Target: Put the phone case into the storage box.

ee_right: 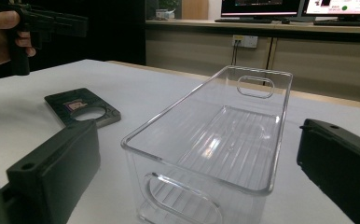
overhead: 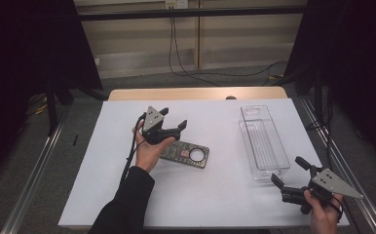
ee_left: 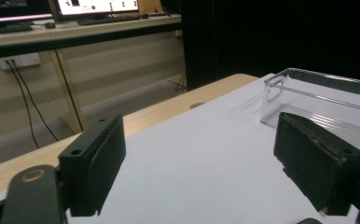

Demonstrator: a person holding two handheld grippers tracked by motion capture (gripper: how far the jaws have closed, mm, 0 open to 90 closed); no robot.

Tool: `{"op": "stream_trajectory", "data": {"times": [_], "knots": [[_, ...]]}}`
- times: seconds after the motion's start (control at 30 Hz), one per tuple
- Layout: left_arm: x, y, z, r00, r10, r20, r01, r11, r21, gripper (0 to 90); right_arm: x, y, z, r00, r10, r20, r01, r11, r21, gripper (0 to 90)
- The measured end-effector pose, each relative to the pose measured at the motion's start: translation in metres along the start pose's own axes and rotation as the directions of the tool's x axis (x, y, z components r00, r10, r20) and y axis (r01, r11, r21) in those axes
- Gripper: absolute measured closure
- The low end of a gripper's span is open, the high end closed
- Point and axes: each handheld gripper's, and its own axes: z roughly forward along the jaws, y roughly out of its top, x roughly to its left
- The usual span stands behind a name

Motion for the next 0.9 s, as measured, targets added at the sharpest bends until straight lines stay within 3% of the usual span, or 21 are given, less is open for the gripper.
{"op": "stream_trajectory", "data": {"times": [0.1, 0.13, 0.23, 0.3, 0.33, 0.43, 0.57, 0.6, 0.63, 0.67, 0.8, 0.9], "knots": [[-0.0036, -0.0001, 0.0004, 1.0000, 0.002, -0.005, -0.001, 0.9999, 0.012, 24.0, 0.0000, 0.0000, 0.0000, 1.0000, -0.002, -0.002, 0.002, 1.000, 0.002, 0.0], [-0.0046, 0.0009, -0.0001, 0.9999, -0.008, 0.012, 0.008, 1.0000, 0.001, 28.3, -0.0001, 0.0000, 0.0000, 1.0000, -0.003, -0.002, 0.003, 1.000, 0.002, 0.0], [-0.0055, 0.0022, -0.0010, 0.9999, -0.008, 0.006, 0.008, 0.9999, -0.007, 36.5, -0.0001, -0.0001, 0.0000, 1.0000, -0.002, -0.001, 0.002, 1.000, 0.003, 0.0], [-0.0054, 0.0027, -0.0011, 0.9996, -0.021, 0.019, 0.021, 0.9997, 0.009, 41.7, 0.0001, 0.0000, -0.0001, 1.0000, -0.001, 0.000, 0.001, 1.000, 0.001, 0.0], [-0.0050, 0.0023, -0.0012, 0.9978, -0.040, 0.052, 0.039, 0.9986, 0.037, 44.7, 0.0002, 0.0000, -0.0002, 1.0000, 0.000, -0.002, 0.000, 1.000, 0.000, 0.0], [-0.0049, 0.0024, -0.0023, 0.9980, -0.027, 0.058, 0.024, 0.9979, 0.059, 52.4, 0.0002, -0.0001, -0.0001, 1.0000, 0.001, -0.001, -0.001, 1.000, 0.001, 0.0], [-0.0023, 0.0022, -0.0035, 0.9958, -0.051, 0.076, 0.043, 0.9941, 0.099, 67.9, 0.0003, -0.0002, -0.0001, 1.0000, 0.002, 0.001, -0.002, 1.000, 0.003, 0.0], [-0.0013, 0.0020, -0.0034, 0.9945, -0.058, 0.088, 0.049, 0.9931, 0.107, 67.9, 0.0003, 0.0000, -0.0002, 1.0000, 0.000, 0.002, 0.000, 1.000, 0.001, 0.0], [-0.0004, 0.0019, -0.0033, 0.9943, -0.053, 0.093, 0.042, 0.9924, 0.116, 71.7, 0.0004, 0.0001, -0.0002, 1.0000, 0.000, 0.002, 0.000, 1.000, 0.000, 0.0], [0.0007, 0.0022, -0.0030, 0.9934, -0.054, 0.101, 0.041, 0.9912, 0.126, 81.4, 0.0004, 0.0001, 0.0000, 1.0000, -0.001, 0.001, 0.001, 1.000, 0.001, 0.0], [0.0015, 0.0038, -0.0026, 0.9902, -0.075, 0.118, 0.057, 0.9870, 0.150, 89.3, 0.0003, 0.0000, -0.0004, 1.0000, -0.001, 0.001, 0.001, 1.000, 0.000, 0.0], [0.0005, 0.0045, -0.0014, 0.9884, -0.082, 0.128, 0.059, 0.9831, 0.173, 90.0, 0.0002, 0.0001, -0.0006, 1.0000, 0.001, 0.002, -0.001, 1.000, -0.001, 0.0]]}}
